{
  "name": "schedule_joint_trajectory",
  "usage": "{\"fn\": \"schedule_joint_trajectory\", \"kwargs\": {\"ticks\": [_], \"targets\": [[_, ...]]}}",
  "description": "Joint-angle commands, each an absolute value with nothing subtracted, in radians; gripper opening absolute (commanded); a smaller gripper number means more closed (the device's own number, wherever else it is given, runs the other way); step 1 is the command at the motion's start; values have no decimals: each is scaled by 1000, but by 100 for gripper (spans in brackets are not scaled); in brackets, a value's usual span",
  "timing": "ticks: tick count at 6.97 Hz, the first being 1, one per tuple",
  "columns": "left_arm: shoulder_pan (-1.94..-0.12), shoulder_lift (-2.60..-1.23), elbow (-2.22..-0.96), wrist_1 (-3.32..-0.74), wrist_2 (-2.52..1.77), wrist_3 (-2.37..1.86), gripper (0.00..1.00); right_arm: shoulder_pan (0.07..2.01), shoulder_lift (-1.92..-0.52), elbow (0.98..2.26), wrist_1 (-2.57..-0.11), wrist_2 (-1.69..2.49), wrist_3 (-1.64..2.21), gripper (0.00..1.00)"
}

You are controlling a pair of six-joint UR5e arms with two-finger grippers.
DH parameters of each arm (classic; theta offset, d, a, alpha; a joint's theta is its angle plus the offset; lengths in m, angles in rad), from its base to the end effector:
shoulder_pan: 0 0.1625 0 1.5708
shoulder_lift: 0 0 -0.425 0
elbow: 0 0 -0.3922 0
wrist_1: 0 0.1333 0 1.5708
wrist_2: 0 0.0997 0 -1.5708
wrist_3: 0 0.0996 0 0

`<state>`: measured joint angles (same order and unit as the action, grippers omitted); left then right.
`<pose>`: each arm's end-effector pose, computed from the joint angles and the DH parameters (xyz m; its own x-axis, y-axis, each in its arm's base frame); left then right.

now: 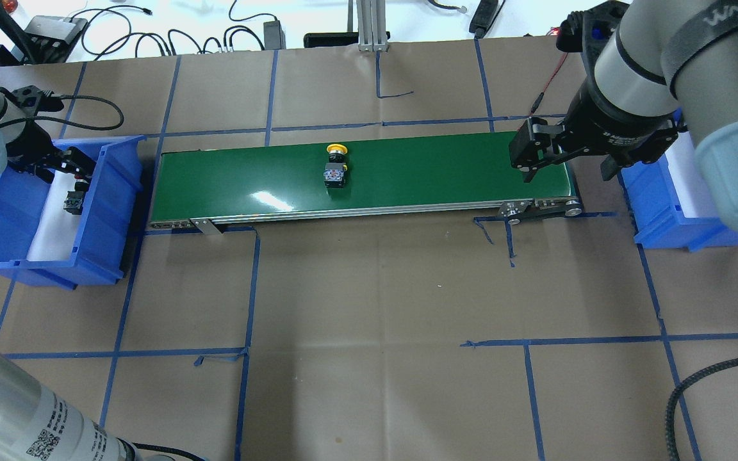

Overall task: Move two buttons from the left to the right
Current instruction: 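Grasp the red button with the left gripper and lift it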

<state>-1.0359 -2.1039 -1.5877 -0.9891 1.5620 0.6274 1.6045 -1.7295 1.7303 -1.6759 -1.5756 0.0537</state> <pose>0.2175 -0.6303 0.2271 -0.9957 0.0923 -0.0115 0.0926 0.9952 -0.0308 0.1474 -0.4298 0.4932 -0.9998 0.0202 -0.0008 0.0202 0.9943 -0.1042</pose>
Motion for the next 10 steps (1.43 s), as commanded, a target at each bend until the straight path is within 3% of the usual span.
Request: {"fn": "schedule_joint_trajectory", "kwargs": {"ticks": [1,3,6,7,10], "targets": [[-1035,-2099,-1655,-927,1563,626,99,1605,-1727,1729,-1678,-1575,54,100],[-1029,-2098,-1663,-920,1563,618,70,1605,-1732,1730,-1677,-1577,54,100],[-1028,-2095,-1661,-925,1569,618,12,1605,-1736,1730,-1677,-1577,54,100],[-1025,-2089,-1654,-936,1569,617,0,1605,-1738,1729,-1678,-1577,54,100],[-1020,-1992,-1582,-1130,1574,618,0,1605,-1738,1729,-1678,-1577,54,100]]}}
